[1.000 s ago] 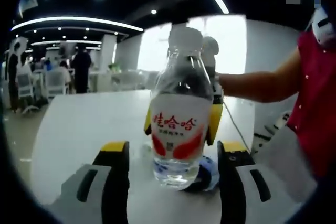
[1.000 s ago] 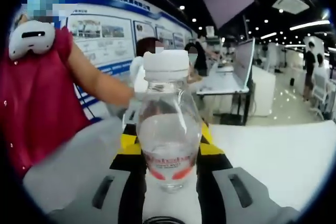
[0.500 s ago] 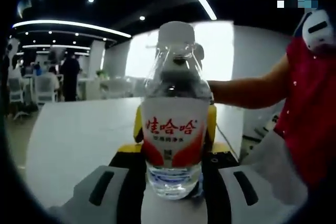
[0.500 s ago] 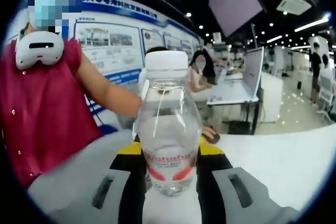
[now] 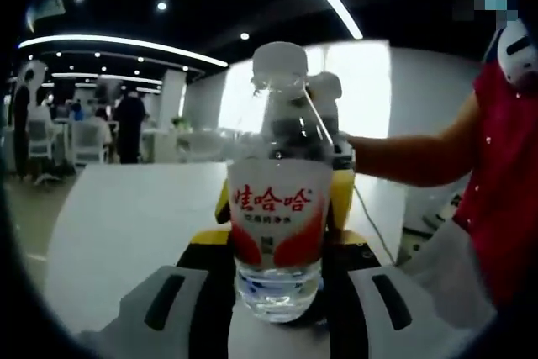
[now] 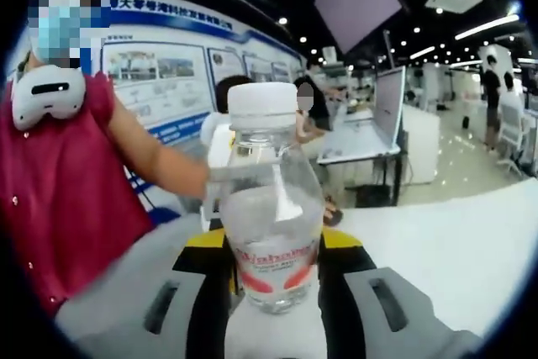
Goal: Arrange the tabletop items into an orderly group along one side of the table until the central work area is clear of visible clutter.
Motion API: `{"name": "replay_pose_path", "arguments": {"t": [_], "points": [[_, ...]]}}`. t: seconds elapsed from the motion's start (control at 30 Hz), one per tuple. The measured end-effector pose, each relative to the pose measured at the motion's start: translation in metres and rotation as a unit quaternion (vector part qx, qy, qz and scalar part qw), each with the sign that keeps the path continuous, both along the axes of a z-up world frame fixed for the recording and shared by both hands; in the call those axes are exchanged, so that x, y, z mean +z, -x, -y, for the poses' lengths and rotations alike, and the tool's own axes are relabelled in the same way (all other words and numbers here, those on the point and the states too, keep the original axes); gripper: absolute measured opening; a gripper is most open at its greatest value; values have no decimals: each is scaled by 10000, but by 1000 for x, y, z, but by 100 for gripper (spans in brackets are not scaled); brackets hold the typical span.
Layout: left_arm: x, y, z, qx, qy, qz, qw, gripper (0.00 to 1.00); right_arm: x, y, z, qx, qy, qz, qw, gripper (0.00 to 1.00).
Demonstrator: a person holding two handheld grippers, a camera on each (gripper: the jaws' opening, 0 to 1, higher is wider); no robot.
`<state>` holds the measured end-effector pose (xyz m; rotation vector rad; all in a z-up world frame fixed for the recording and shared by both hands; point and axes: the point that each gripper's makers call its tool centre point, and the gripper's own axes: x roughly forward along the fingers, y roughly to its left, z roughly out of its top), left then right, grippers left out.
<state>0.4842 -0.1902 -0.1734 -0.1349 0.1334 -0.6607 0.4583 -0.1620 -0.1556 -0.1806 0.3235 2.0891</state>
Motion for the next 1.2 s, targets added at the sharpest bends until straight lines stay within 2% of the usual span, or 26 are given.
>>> {"name": "replay_pose_path", "arguments": {"t": [0.1, 0.17, 0.23, 0.3, 0.37, 0.4, 0.47, 0.5, 0.57, 0.6, 0.63, 0.8, 1.0, 1.2], "points": [[0, -6, -5, 257, 25, -28, 9997, 36, 4, -6, -6, -316, -66, -100, 9994, 41], [-3, -12, -13, 617, 24, -114, 9980, 36, 8, -13, -11, -606, -173, -118, 9979, 44], [-7, -17, -21, 958, -188, -142, 9951, 36, 14, -20, -16, -1029, -266, -193, 9941, 47], [-8, -21, -28, 1234, -176, -157, 9921, 36, 20, -28, -21, -1417, -366, -191, 9890, 48], [-7, -24, -35, 1516, -167, -153, 9882, 36, 19, -33, -22, -1626, -363, -87, 9860, 48], [-7, -27, -40, 1699, -200, -152, 9851, 36, 20, -37, -24, -1865, -373, -114, 9817, 47], [-7, -30, -47, 1930, -319, -102, 9806, 36, 21, -38, -28, -2039, -401, -178, 9780, 47], [-8, -32, -48, 1995, -355, -117, 9792, 36, 20, -42, -30, -2234, -355, -235, 9738, 46], [-10, -35, -55, 2246, -439, -115, 9734, 36, 23, -42, -34, -2346, -420, -137, 9711, 47], [-12, -37, -60, 2391, -525, -161, 9695, 36, 20, -47, -36, -2549, -327, -92, 9664, 47], [-13, -39, -62, 2491, -726, -123, 9657, 36, 22, -49, -39, -2645, -354, 70, 9637, 47], [-12, -45, -64, 2694, -856, -87, 9592, 36, 15, -59, -48, -3085, -203, 385, 9502, 47], [-10, -47, -66, 2799, -905, -34, 9558, 36, 10, -70, -52, -3318, -119, 464, 9421, 44], [-12, -49, -69, 2880, -943, -74, 9529, 37, 10, -71, -54, -3279, -133, 465, 9435, 41]]}}
